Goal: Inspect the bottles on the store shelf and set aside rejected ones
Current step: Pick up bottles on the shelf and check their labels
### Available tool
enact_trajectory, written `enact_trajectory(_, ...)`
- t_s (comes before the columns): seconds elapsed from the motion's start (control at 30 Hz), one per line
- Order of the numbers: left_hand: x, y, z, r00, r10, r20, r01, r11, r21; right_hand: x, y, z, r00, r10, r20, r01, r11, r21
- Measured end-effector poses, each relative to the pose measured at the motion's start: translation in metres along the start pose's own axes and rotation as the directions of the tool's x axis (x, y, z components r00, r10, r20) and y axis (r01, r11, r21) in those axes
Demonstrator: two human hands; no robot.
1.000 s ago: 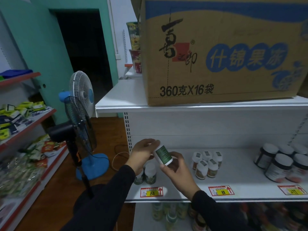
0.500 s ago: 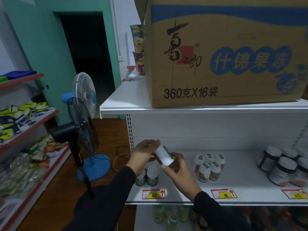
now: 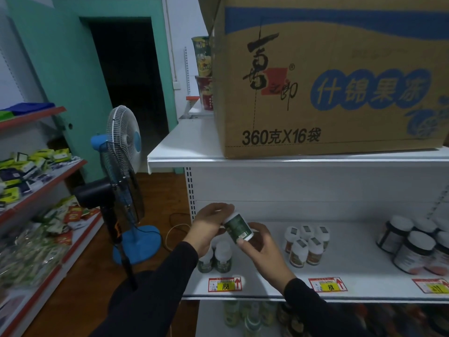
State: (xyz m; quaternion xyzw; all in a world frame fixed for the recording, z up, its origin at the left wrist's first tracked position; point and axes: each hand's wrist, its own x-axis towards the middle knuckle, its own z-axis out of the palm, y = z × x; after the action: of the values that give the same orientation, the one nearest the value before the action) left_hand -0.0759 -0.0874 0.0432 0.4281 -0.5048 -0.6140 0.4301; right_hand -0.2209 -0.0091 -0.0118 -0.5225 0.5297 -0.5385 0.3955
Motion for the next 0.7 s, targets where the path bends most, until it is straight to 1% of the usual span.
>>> enact_trajectory(0.13, -0.0005, 0.0048, 0.0011, 0.999, -0.005, 0.032, 0.005, 1.000, -0.014, 0.0013, 0.0029, 0.0023, 0.998, 0.055, -0.011, -0.052, 0.984, 0.169)
enact_trajectory(0.17, -0.0004, 0.0055, 0.0011, 0.999, -0.001, 0.032, 0.001, 1.000, -0.012, 0.0016, 0.0033, 0.0026, 0.998, 0.067, -0.007, -0.064, 0.981, 0.183)
enact_trajectory(0.43, -0.0022, 0.0048, -0.0005, 1.000, 0.017, -0.010, -0.017, 1.000, -0.013, 0.0011, 0.0023, 0.0037, 0.999, 0.051, 0.014, -0.052, 0.993, 0.103)
enact_trajectory(0.7, -0.0029, 0.0029, -0.0031, 1.000, -0.020, 0.014, 0.018, 0.993, 0.120, -0.0016, -0.0001, 0.0056, 0.995, 0.096, -0.008, -0.093, 0.984, 0.154)
